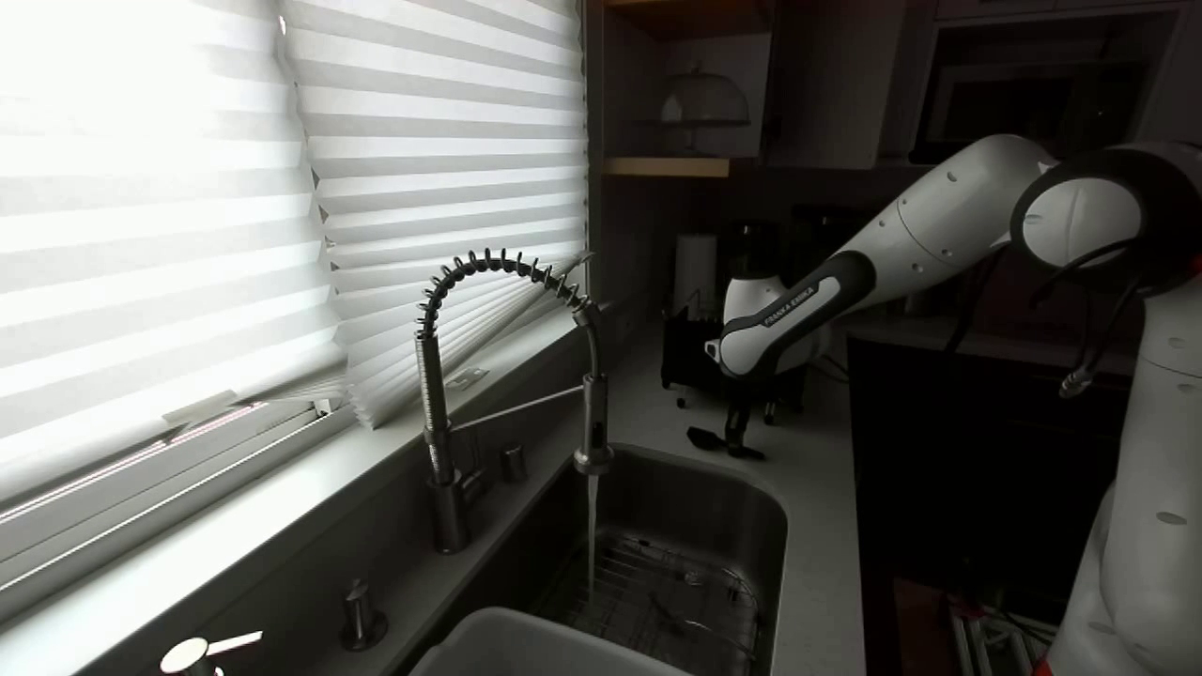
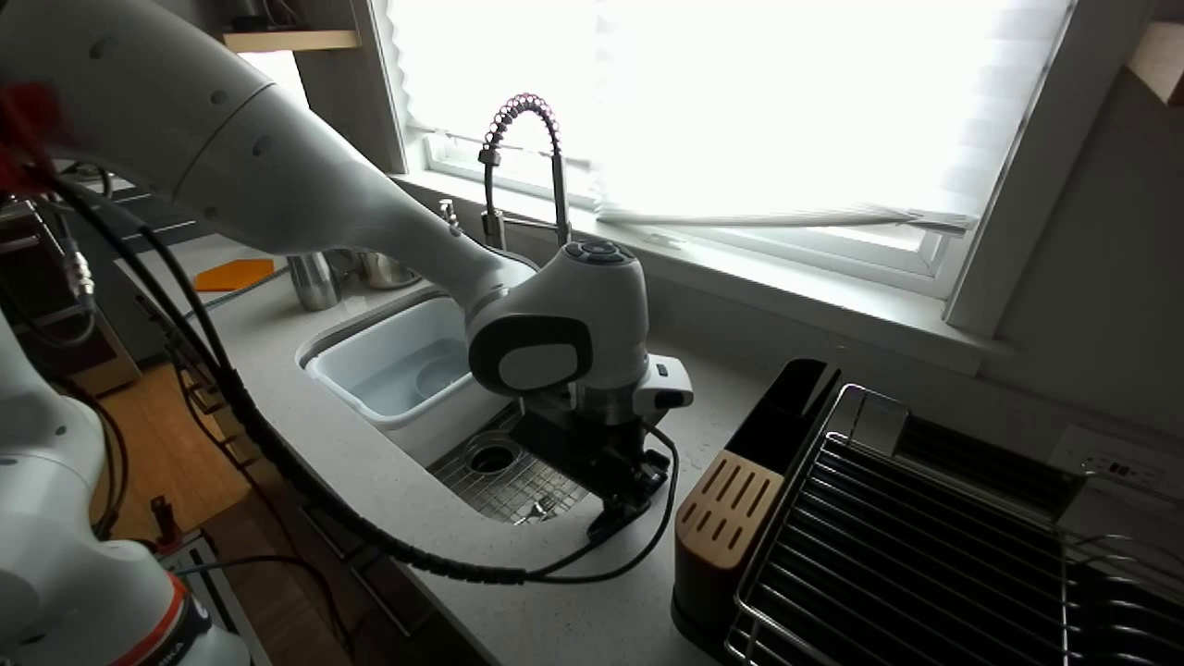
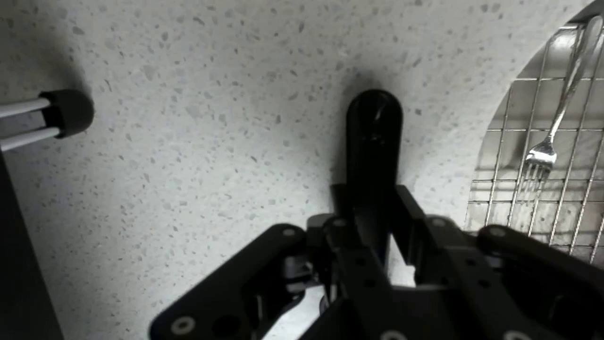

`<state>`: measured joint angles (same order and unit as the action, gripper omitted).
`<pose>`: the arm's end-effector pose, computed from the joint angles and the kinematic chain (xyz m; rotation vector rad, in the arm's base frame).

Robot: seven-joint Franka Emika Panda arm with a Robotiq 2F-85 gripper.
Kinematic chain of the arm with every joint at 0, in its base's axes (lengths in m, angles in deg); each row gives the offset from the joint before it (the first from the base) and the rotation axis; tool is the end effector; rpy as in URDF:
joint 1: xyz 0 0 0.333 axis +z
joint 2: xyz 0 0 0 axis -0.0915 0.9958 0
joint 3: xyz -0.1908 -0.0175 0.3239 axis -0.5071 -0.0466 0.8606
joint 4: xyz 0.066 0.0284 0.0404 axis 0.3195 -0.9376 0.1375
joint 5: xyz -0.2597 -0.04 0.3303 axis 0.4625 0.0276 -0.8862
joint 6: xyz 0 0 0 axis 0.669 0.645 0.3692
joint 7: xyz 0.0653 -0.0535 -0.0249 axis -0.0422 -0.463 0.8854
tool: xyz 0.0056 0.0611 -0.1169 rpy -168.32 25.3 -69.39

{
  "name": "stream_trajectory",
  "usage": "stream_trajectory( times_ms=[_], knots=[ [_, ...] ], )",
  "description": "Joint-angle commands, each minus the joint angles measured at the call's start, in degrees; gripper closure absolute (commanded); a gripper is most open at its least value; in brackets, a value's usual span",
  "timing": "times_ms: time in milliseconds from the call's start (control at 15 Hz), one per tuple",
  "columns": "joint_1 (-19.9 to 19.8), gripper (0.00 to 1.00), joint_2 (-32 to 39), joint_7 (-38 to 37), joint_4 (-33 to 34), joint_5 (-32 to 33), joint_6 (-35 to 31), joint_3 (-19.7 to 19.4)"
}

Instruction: Open the tap using the tap faucet, pick up the scoop and use it to draw water and then put it on counter top on the right side of the sink

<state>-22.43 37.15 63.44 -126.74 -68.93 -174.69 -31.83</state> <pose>0.4722 -0.3100 0.3299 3.0714 0.0465 0.0347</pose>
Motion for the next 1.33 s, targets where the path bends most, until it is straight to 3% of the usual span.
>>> stream_trajectory(
  times_ms=[0, 67, 200, 533, 600, 867, 1267],
  knots=[
    [-0.8, 0.94, 0.9, -2.1, -1.5, 0.0, -3.4, 0.2],
    [-0.8, 0.49, 0.7, -2.6, -1.6, 0.3, -3.7, 0.2],
    [-0.9, 0.42, 0.1, -3.6, -1.7, 0.7, -4.1, 0.1],
    [-0.4, 0.05, -4.2, -5.6, -1.8, 1.4, -2.6, 0.3],
    [-0.2, 0.00, -5.6, -5.9, -1.8, 1.6, -2.3, 0.3],
    [0.5, 0.00, -10.8, -9.0, -1.1, 3.7, -1.8, 0.4],
    [0.5, 0.00, -16.2, -20.8, 0.6, 7.8, -1.7, 1.5]
  ],
)
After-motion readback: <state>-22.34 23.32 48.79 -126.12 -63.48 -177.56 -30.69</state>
